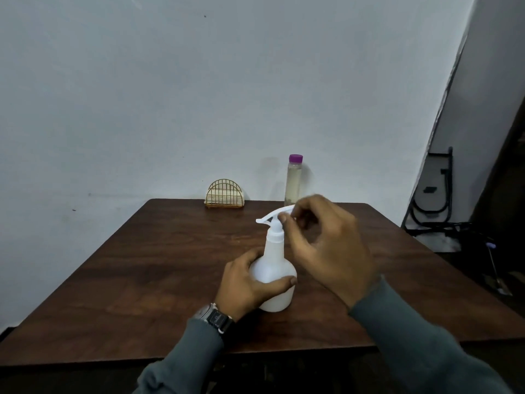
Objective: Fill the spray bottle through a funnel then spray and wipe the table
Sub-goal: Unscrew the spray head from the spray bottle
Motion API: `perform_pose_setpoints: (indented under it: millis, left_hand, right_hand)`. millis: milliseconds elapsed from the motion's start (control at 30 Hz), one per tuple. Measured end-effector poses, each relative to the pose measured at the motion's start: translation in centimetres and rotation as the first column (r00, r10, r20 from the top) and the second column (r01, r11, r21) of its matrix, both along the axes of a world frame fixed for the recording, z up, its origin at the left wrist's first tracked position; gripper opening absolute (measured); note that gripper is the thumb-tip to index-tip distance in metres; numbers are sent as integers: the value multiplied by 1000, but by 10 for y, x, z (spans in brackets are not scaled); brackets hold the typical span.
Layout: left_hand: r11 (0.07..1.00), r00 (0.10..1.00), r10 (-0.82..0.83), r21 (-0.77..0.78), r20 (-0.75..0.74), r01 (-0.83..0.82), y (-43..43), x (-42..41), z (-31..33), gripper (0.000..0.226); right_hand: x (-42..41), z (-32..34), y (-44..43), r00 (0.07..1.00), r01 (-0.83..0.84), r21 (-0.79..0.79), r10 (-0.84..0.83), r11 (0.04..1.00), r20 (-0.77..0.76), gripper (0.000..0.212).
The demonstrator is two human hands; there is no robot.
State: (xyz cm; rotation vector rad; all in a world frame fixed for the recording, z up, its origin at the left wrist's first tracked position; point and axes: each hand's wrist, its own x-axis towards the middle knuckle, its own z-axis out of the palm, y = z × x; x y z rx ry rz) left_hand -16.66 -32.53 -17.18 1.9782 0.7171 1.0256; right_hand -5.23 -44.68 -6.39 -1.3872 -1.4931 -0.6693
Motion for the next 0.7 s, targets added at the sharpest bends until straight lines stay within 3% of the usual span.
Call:
perform_pose_setpoints:
  millis: [67,167,267,333,400,467,633,700]
  left_hand:
    - [1000,1000,8,0,8,-8,-2,0,-1,66]
    - [999,999,24,-28,22,-23,-6,2,-3,71]
    - [998,998,54,-19,19,-53,-9,4,-5,73]
    - [999,999,43,-22,21,-42,-9,6,-5,68]
    - [998,998,52,-25,19,-51,-10,7,-3,53]
    - [997,997,72,-17,38,-72,-11,8,-3,41]
    - [1000,999,29,-11,25,-29,-1,5,-3,46]
    - [1000,1000,-18,-19,-11,17,6,4,-2,50]
  right_hand:
    - [-6,-20,-4,978,69,-44,-76,997,-192,29]
    - [-10,-34,0,848,58,-322,-216,945,-483,42]
    - [-11,-37,15,773,-31,-426,-248,904,-583,65]
    - [-16,-35,29,768,-77,-444,-231,893,-597,56]
    - [-23,-33,44,752,-117,-437,-208,892,-625,45]
    - [-30,-35,61,671,-179,-354,-149,918,-726,40]
    - [-24,-32,85,349,-351,-74,57,933,-936,25]
    - [-15,-31,91,327,-432,-92,61,897,-943,30]
